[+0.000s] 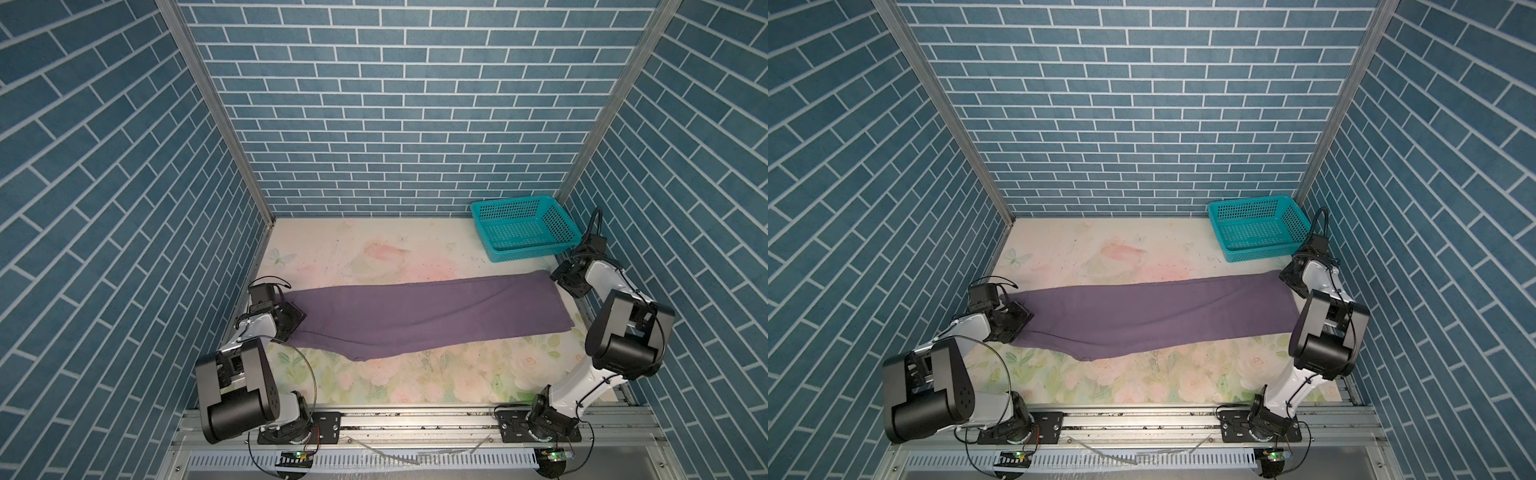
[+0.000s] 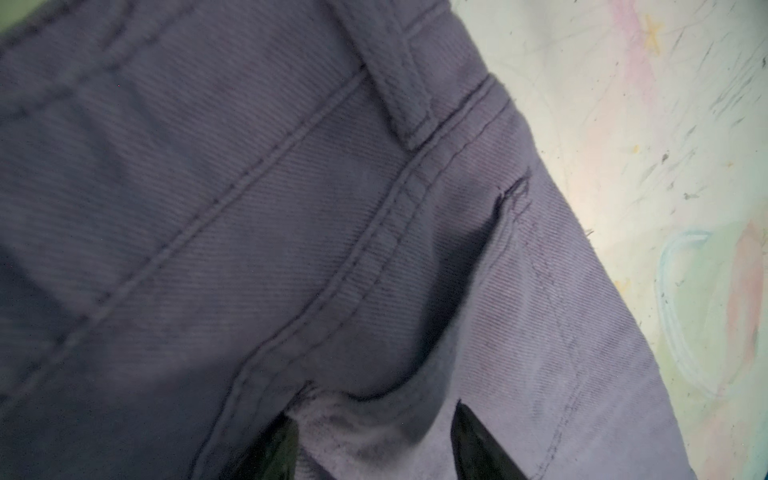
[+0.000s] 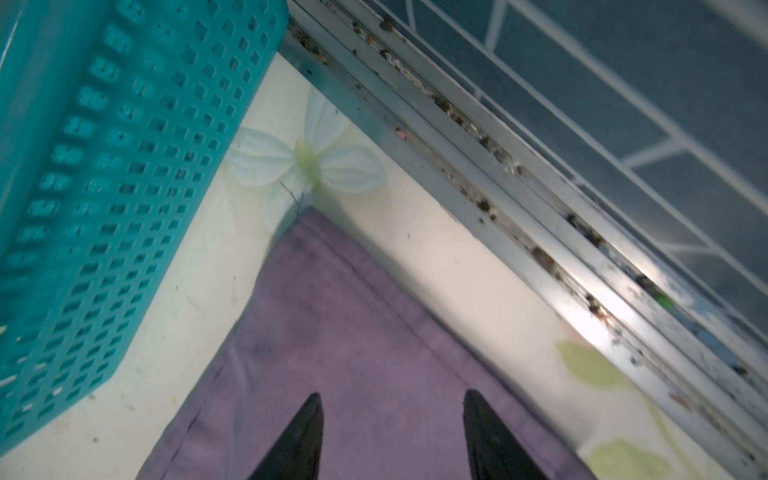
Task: Fold and stack the trousers
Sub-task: Smooth out the trousers at the center of the table, then fold the trousers at the center of the table.
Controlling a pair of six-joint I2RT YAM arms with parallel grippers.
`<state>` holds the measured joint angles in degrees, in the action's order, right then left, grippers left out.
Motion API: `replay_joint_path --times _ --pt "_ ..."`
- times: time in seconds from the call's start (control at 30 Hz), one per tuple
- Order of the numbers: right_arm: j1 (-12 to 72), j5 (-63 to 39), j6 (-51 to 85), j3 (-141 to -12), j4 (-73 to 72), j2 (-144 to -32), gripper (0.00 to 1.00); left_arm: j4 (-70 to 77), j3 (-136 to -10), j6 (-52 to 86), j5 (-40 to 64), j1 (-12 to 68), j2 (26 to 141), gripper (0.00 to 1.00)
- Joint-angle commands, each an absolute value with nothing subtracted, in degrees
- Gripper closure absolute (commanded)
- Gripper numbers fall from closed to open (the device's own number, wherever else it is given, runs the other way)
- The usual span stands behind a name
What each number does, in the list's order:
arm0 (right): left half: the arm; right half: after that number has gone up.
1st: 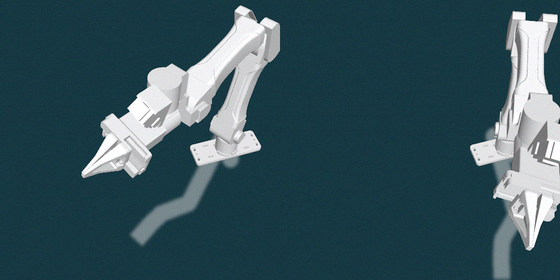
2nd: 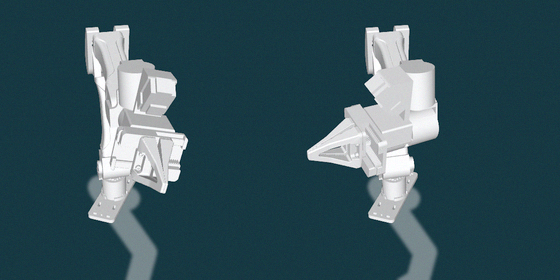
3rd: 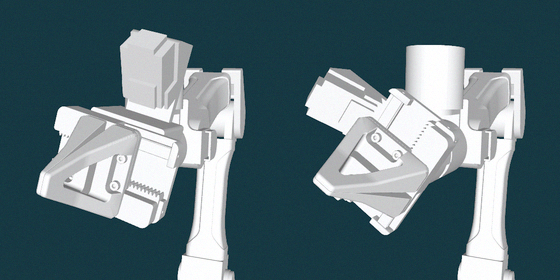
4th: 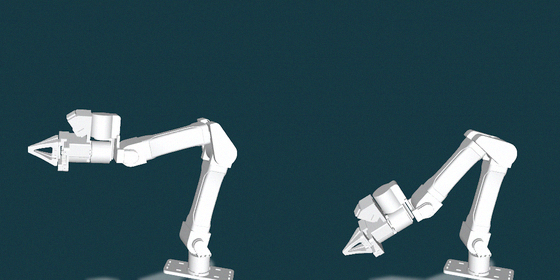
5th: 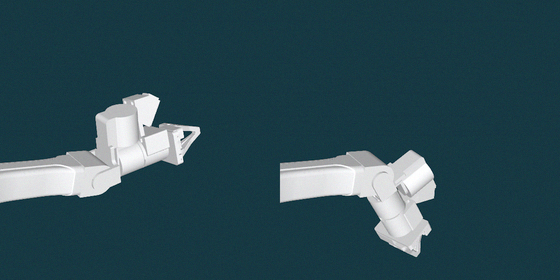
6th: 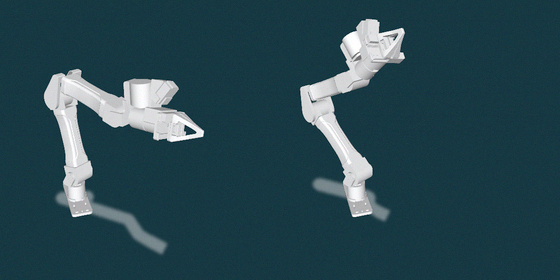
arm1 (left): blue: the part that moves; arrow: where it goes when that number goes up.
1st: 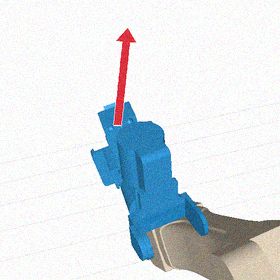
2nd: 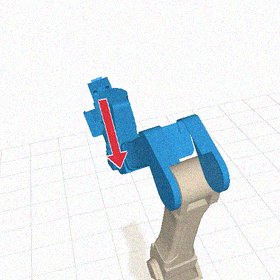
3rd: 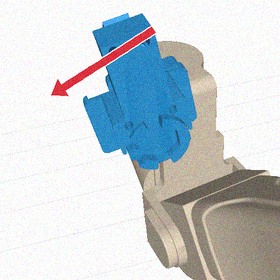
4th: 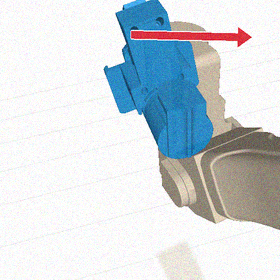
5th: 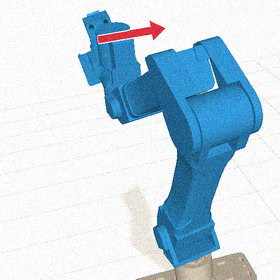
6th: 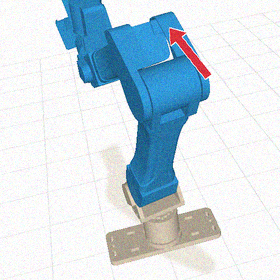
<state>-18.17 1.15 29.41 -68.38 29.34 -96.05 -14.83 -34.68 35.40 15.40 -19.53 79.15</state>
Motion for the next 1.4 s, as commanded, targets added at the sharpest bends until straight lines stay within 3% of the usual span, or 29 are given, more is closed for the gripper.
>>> replay_joint_path --times 0.0,0.17,0.57,0.63,0.73,0.77,0.93,1.2,1.37 --pt "-16.52 1.89 32.61 -61.07 32.9 -91.75 0.41 -18.5 -31.41 35.44 15.51 -18.75 81.87 0.39" --pt "-15.55 0.44 32.96 -54.71 32.4 -90.96 0.36 -17.72 -31.35 35.48 16.48 -18.63 82.09 0.39" --pt "-15.47 -0.63 36.53 -56.34 28.85 -101.26 0.36 -17.02 -30.59 35.75 16.92 -18.5 81.85 0.39" --pt "-15.56 -0.62 37.39 -55.92 27.69 -101.17 0.49 -16.88 -30.84 35.77 17.01 -18.53 82.36 0.4" --pt "-15.66 -2.5 38.09 -55.22 25.09 -101.36 0.92 -16.82 -31.14 35.71 17.28 -18.54 83.01 0.39" --pt "-15.73 -3.78 38.48 -55.09 24.18 -101.51 1.0 -16.85 -31.23 35.76 17.27 -18.48 82.95 0.39" --pt "-16.23 -4.11 38.85 -56.41 23.72 -99.77 1.0 -18.05 -31.29 35.6 17.09 -18.54 81.78 0.39" --pt "-21.01 5.05 38.24 -62.0 28.84 -82.6 1.0 -20.12 -31.33 35.88 16.58 -17.88 78.22 0.39" --pt "-21.93 4.46 36.56 -64.94 30.62 -78.05 1.0 -20.87 -31.36 36.29 16.61 -17.03 76.97 0.39"
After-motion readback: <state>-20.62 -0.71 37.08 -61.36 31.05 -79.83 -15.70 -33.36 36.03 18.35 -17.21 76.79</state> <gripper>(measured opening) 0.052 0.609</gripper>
